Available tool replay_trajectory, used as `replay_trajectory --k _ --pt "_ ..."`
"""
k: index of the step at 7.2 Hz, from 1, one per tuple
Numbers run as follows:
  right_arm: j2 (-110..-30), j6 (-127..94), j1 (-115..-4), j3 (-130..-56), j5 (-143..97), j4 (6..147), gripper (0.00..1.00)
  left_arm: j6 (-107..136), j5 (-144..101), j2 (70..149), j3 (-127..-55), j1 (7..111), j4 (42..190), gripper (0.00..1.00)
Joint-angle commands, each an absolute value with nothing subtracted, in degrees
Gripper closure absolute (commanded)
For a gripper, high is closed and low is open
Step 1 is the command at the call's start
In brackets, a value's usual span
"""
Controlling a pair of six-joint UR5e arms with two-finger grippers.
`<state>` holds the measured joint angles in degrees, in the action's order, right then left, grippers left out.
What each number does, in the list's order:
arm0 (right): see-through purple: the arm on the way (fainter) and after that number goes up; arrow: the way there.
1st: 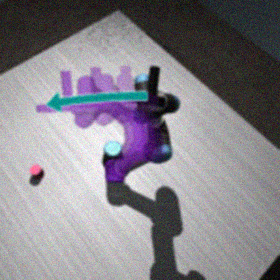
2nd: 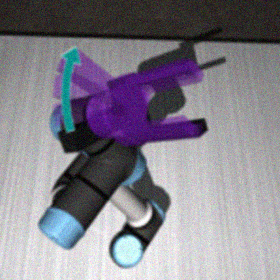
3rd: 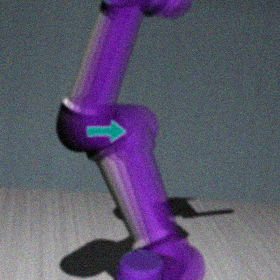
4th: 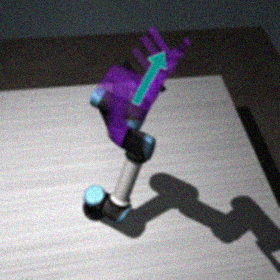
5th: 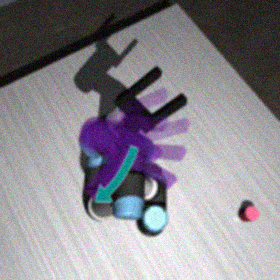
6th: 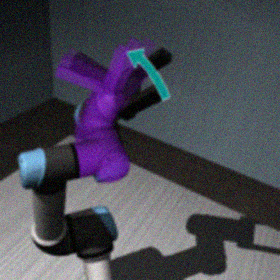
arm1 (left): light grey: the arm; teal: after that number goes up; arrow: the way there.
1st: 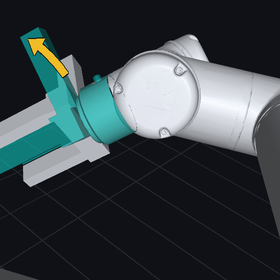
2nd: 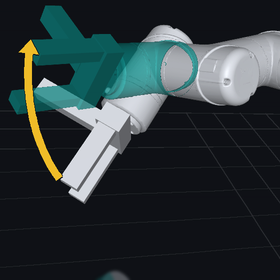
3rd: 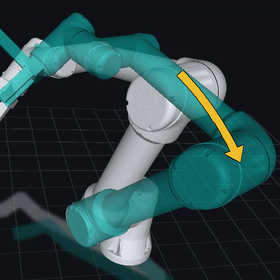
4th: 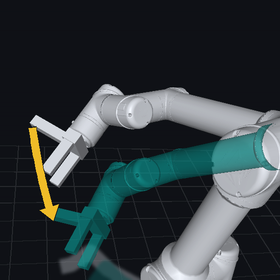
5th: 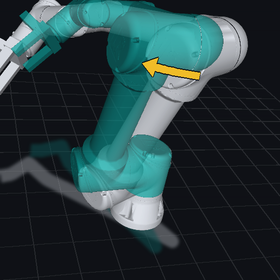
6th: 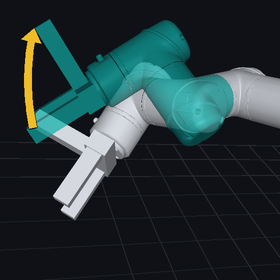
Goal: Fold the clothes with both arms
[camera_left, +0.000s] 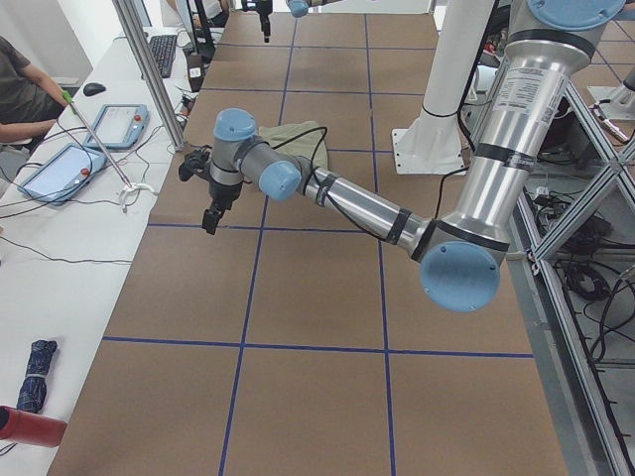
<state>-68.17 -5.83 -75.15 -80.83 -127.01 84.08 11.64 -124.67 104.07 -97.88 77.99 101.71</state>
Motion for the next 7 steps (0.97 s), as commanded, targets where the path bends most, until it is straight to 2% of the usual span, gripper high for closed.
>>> replay_trajectory --k 1,2,4,5,7 --pt "-78.4 3.2 -84.6 -80.6 -134.5 83.5 0.0 1.2 -131.0 96.1 -99.4 85.0 102.0 0.0" --pt "-80.1 3.3 -85.1 -81.4 -134.8 83.3 0.0 2.2 -130.8 91.5 -101.6 85.1 102.7 0.0" --pt "-85.0 4.1 -86.5 -81.7 -134.0 79.1 0.0 5.2 -126.1 91.0 -96.8 85.0 105.2 0.0" --pt "-85.9 3.2 -87.7 -81.1 -134.0 77.7 0.0 5.2 -126.3 90.8 -97.3 85.1 105.6 0.0" --pt "-85.7 3.1 -91.1 -84.3 -135.0 83.5 0.0 5.0 -126.0 89.9 -96.1 85.4 102.8 0.0"
